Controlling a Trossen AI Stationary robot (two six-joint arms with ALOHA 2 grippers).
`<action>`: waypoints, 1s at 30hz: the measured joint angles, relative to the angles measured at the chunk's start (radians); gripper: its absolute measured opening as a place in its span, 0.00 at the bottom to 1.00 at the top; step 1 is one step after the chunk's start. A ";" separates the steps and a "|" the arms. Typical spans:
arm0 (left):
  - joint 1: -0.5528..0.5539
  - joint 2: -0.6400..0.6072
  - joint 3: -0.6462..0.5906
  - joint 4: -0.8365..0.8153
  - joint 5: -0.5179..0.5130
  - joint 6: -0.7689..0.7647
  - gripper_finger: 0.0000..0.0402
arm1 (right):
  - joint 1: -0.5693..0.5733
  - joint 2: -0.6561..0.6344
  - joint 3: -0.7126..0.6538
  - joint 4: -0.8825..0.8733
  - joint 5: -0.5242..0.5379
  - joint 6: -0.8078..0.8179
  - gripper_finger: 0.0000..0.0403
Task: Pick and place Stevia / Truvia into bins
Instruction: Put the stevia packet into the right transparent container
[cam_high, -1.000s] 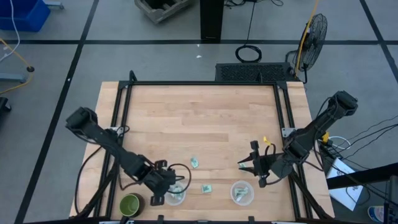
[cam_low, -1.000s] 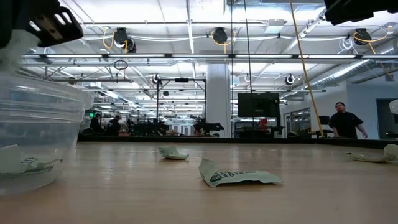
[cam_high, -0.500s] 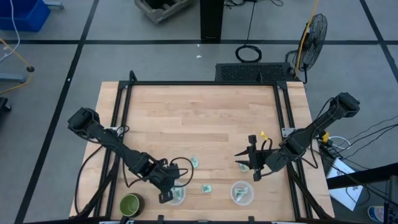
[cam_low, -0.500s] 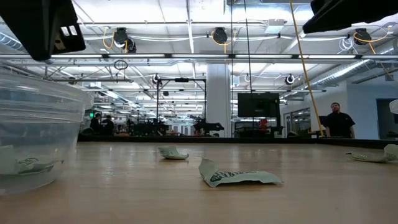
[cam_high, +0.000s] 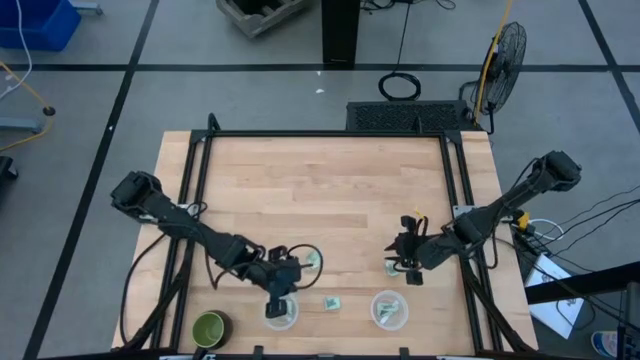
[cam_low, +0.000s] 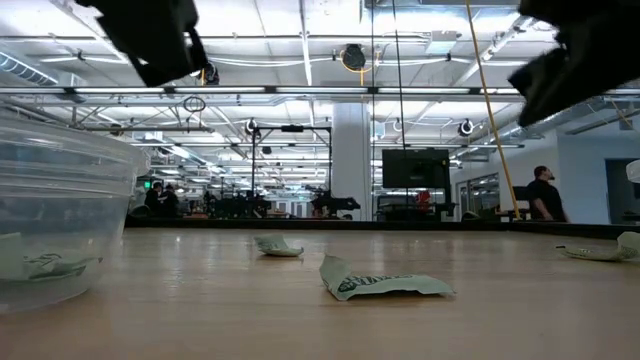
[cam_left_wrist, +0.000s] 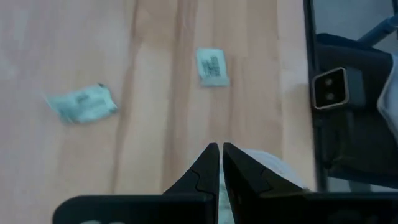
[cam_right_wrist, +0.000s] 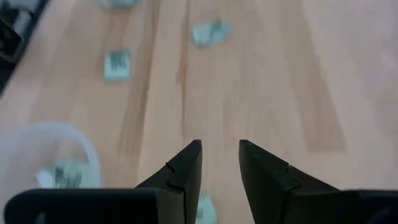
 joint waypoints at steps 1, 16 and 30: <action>0.009 0.000 0.000 0.004 0.000 0.023 0.06 | 0.000 0.000 -0.015 -0.001 -0.019 0.018 0.25; 0.104 0.000 0.000 0.016 0.000 0.074 0.06 | 0.034 0.000 -0.223 0.100 -0.205 -0.029 0.46; 0.107 0.000 0.000 0.015 0.000 0.131 0.06 | 0.054 0.000 -0.487 0.653 -0.203 -0.067 0.46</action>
